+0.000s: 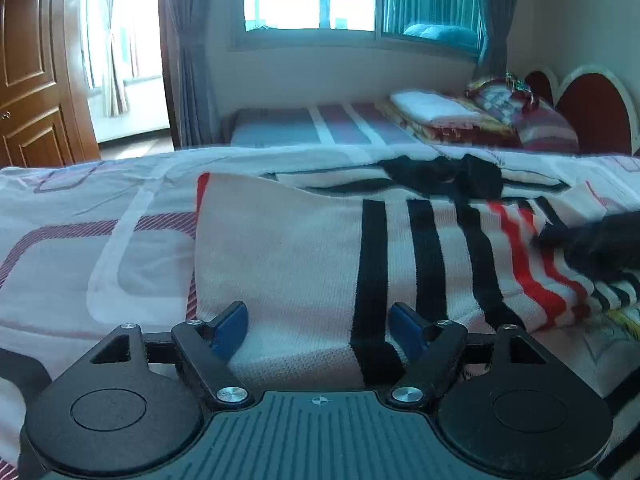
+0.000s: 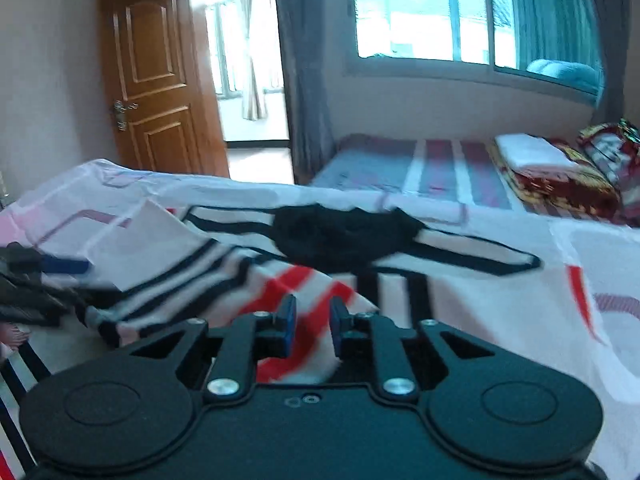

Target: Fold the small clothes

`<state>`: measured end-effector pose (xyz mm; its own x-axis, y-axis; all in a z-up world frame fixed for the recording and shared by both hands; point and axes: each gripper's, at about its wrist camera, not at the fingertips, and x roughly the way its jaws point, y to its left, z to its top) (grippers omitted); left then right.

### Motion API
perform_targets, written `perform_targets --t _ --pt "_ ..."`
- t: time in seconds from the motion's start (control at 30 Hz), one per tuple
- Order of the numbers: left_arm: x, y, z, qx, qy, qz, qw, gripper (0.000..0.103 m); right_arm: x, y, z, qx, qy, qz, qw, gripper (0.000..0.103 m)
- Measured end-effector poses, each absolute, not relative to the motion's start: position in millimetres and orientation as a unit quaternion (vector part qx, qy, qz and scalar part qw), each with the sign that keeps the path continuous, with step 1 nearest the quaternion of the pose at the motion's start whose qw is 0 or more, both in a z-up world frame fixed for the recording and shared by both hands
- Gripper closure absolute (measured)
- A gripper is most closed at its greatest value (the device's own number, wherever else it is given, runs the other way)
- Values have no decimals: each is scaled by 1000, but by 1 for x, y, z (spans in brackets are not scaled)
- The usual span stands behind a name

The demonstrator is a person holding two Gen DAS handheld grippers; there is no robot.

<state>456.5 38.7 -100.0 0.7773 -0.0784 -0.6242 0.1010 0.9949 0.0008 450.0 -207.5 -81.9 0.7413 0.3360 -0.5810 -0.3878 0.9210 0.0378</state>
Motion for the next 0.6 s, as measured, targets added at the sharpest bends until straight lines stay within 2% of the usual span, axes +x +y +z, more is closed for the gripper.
perform_targets --t 0.03,0.1,0.23,0.3,0.43,0.6 --pt "458 39 -96 18 332 -49 942 26 458 -201 -92 -65 330 182 924 84" --pt "459 43 -84 21 303 -54 951 26 459 -197 -92 -84 328 182 923 83" --pt "493 48 -72 30 289 -52 956 26 462 -202 -74 -40 285 191 939 83" --pt "518 48 -75 36 298 -49 952 26 470 -198 -72 -31 272 194 942 82" --pt "558 52 -98 50 341 -30 938 26 492 -184 -89 -54 299 180 936 84" --pt "555 49 -97 39 338 -35 940 26 496 -184 -97 -60 305 183 933 84"
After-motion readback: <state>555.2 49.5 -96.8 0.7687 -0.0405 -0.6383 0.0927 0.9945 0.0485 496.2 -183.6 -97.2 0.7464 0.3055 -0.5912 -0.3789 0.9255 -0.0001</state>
